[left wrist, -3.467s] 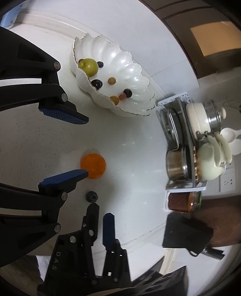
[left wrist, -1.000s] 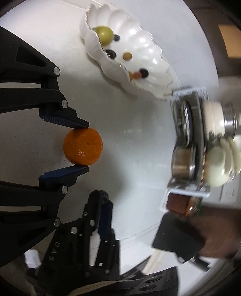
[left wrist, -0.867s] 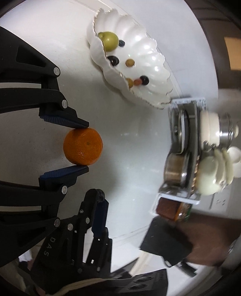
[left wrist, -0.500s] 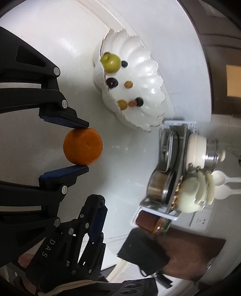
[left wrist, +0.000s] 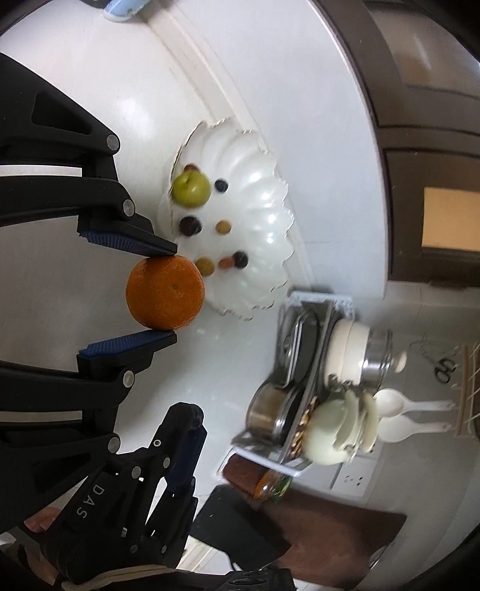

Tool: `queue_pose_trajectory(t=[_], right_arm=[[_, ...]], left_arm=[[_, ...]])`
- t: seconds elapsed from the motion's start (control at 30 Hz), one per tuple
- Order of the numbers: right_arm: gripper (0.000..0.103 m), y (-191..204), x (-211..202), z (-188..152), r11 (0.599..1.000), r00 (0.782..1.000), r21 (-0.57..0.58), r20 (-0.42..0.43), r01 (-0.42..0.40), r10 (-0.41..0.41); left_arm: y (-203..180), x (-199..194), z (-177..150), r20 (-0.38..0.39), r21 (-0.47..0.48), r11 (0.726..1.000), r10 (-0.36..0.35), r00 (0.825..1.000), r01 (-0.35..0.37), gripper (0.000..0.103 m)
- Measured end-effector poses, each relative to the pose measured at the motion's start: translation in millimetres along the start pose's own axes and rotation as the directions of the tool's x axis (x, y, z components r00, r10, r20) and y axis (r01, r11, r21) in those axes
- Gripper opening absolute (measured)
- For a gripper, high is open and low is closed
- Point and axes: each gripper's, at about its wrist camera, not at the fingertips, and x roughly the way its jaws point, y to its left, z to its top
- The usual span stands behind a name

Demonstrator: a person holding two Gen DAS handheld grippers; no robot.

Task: Organize fruits
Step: 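Carry the orange and blueberry with both tools over the white bowl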

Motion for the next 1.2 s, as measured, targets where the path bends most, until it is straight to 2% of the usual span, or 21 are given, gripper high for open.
queue_pose_trajectory(t=[0.17,0.47,0.7,0.9,1.2], right_arm=[[0.024,6.3,1.1,13.6,1.000,0.999,-0.018,0.030,-0.016,0.017],[0.024,17.8,15.2,43.6,0.997,0.997,-0.039,0.049,-0.061,0.062],[0.024,19.9,42.1,65.1,0.995,0.996,-0.043,0.011,-0.088,0.088],[0.024,22.3,66.2,82.4,0.995,0.997,-0.065,-0.013,-0.081,0.080],[0.024,29.7,105.8,104.3,0.992,0.994,-0.095,-0.077,-0.087,0.079]], left_arm=[[8.6,-8.1,11.2,0.033,-0.014,0.999,0.046,0.998,-0.046,0.040],[25.3,-8.9,32.5,0.066,-0.026,0.996,0.087,0.994,-0.085,0.040],[46.0,6.6,50.7,0.042,-0.050,0.993,0.107,0.993,-0.105,0.040],[57.0,20.8,60.7,0.023,-0.049,0.989,0.141,0.990,-0.140,0.040],[80.9,48.0,79.6,-0.026,-0.081,0.985,0.150,0.988,-0.152,0.040]])
